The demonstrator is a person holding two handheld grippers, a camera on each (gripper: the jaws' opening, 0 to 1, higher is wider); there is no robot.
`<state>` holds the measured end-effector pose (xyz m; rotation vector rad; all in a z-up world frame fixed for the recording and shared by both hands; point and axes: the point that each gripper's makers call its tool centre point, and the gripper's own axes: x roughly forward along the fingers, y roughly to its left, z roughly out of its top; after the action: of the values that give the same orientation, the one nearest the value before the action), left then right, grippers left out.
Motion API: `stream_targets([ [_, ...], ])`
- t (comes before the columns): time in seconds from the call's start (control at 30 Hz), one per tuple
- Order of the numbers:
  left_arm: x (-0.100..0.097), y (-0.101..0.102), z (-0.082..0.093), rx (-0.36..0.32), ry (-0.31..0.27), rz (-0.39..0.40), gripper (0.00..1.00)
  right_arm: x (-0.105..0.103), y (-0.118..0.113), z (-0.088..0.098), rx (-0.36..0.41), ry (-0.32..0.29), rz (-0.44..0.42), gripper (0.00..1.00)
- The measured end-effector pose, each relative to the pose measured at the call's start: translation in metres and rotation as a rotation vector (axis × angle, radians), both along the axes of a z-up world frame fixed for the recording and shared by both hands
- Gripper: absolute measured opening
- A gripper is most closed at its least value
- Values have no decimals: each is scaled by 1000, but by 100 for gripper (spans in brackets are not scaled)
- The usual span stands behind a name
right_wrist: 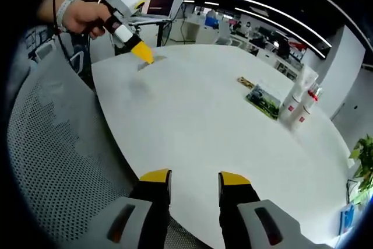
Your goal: Arrange the skincare products in the storage area until every visible bottle or jar stands upright without overlapping.
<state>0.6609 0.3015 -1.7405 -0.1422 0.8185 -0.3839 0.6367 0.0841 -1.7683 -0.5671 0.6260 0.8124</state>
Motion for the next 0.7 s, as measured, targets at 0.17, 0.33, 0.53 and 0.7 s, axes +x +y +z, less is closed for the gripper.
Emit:
stream_targets([
  [0.17, -22, -26, 5, -12, -29, -49, 38, 2, 0, 4, 15, -10, -5, 29],
  [0.33, -34, -37, 3, -22, -44, -77, 38, 4, -1, 6, 21, -16, -14, 29],
  [0.53, -45, -53, 3, -13, -68, -121, 39, 5, 1, 15, 40, -37, -7, 28],
  [0.7, -47, -64, 6, 14, -100, -155, 39, 5, 4, 25, 79, -57, -7, 28],
])
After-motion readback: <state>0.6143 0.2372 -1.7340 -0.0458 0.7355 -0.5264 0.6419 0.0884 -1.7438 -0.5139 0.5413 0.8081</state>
